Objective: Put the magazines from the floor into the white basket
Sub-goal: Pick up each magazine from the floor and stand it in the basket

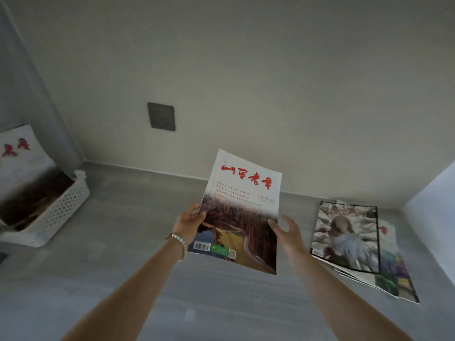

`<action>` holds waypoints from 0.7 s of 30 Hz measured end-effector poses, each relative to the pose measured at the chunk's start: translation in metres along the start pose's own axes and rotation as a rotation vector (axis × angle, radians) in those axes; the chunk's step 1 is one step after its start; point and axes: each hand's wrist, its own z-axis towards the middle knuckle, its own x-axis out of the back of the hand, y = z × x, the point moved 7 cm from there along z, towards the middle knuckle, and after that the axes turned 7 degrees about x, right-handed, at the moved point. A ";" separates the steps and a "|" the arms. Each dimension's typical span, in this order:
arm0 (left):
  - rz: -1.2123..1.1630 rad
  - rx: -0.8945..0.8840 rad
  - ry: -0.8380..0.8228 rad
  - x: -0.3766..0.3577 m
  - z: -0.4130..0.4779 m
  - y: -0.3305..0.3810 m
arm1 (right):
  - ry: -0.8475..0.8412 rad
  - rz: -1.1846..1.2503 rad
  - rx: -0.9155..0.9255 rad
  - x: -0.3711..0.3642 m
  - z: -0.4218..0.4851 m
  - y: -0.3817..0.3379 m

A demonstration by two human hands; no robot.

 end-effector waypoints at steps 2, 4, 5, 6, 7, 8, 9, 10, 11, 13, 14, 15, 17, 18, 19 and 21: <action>-0.029 -0.010 0.040 0.056 -0.004 0.003 | -0.119 0.108 0.017 -0.055 -0.013 -0.033; -0.066 -0.019 0.084 0.111 -0.010 0.002 | -0.190 0.188 0.028 -0.104 -0.025 -0.065; -0.084 -0.030 0.113 0.137 -0.013 0.001 | -0.213 0.215 0.034 -0.127 -0.031 -0.080; -0.099 -0.036 0.145 0.164 -0.016 0.000 | -0.239 0.232 0.042 -0.150 -0.037 -0.095; -0.118 -0.038 0.174 0.188 -0.020 -0.003 | -0.269 0.245 0.050 -0.172 -0.042 -0.110; -0.146 -0.033 0.202 0.213 -0.025 -0.006 | -0.303 0.257 0.058 -0.194 -0.047 -0.123; -0.181 -0.030 0.227 0.235 -0.029 -0.009 | -0.342 0.263 0.067 -0.216 -0.052 -0.137; -0.223 -0.030 0.252 0.257 -0.033 -0.013 | -0.385 0.263 0.082 -0.237 -0.057 -0.151; -0.267 -0.033 0.282 0.278 -0.037 -0.016 | -0.426 0.259 0.101 -0.258 -0.060 -0.164; -0.355 -0.044 0.346 0.316 -0.045 -0.021 | -0.500 0.249 0.153 -0.297 -0.066 -0.192; -0.385 -0.054 0.372 0.332 -0.049 -0.023 | -0.536 0.238 0.183 -0.316 -0.069 -0.206; -0.404 -0.067 0.389 0.348 -0.052 -0.024 | -0.570 0.227 0.210 -0.334 -0.073 -0.220; -0.453 -0.077 0.430 0.379 -0.054 -0.027 | -0.630 0.218 0.270 -0.368 -0.078 -0.246; -0.474 -0.075 0.465 0.394 -0.053 -0.027 | -0.651 0.218 0.309 -0.384 -0.079 -0.259; -0.472 -0.079 0.498 0.408 -0.052 -0.025 | -0.663 0.221 0.351 -0.399 -0.080 -0.272; -0.435 -0.105 0.549 0.433 -0.046 -0.017 | -0.688 0.230 0.420 -0.428 -0.077 -0.298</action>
